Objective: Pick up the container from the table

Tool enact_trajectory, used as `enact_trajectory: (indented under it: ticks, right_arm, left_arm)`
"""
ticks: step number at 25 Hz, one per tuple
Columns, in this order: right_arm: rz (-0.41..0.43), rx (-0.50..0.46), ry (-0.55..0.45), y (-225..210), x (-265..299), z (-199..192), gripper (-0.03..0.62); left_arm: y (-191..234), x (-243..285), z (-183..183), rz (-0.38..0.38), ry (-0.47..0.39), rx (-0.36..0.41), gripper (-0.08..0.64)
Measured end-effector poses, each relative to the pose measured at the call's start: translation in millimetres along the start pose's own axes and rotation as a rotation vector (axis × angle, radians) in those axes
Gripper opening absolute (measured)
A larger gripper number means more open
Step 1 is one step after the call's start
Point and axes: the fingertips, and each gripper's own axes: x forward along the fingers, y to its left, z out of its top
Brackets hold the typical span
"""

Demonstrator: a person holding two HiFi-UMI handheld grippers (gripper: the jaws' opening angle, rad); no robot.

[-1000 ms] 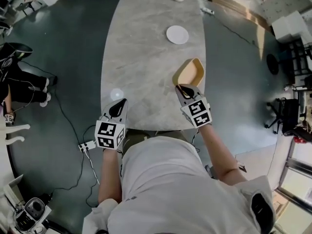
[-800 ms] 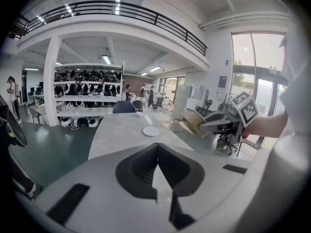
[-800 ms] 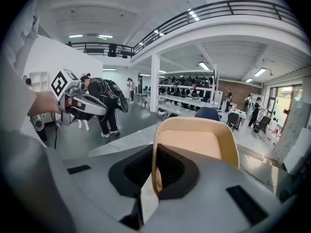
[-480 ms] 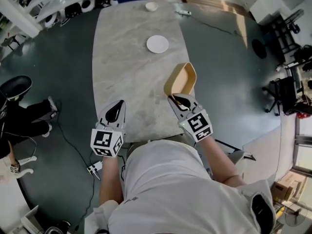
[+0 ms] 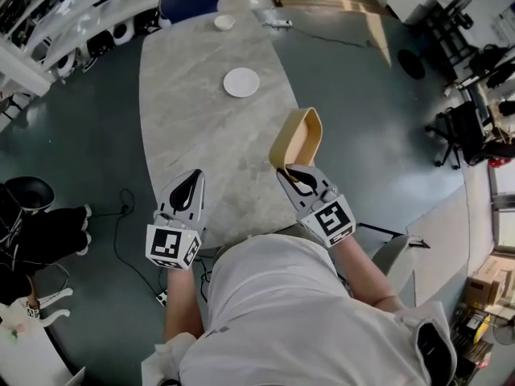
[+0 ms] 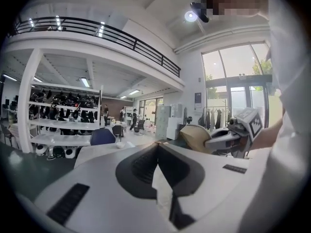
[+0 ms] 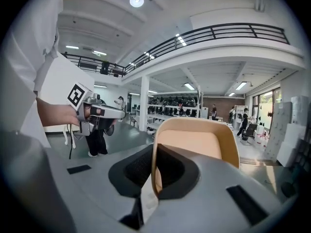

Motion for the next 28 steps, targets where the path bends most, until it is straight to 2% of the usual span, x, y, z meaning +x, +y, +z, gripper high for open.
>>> enact_trajectory:
  ticks: [5,12,28]
  right_arm:
    - [-0.013,-0.016,-0.06,4.3,-12.8,8.4,0.021]
    - [-0.027,-0.022,-0.095,6.7,-25.1,9.9,0.021]
    - [-0.021,0.026,-0.101,4.3,-27.6,1.6,0.02]
  left_arm:
    - [-9.6,5.2,7.0,-0.045,-0.027,0.015,0.002]
    - [-23.0,4.9,12.0,-0.085,-0.054,0.023,0.002]
    - [-29.0,-3.3,6.8,-0.083,-0.043,0.021,0.002]
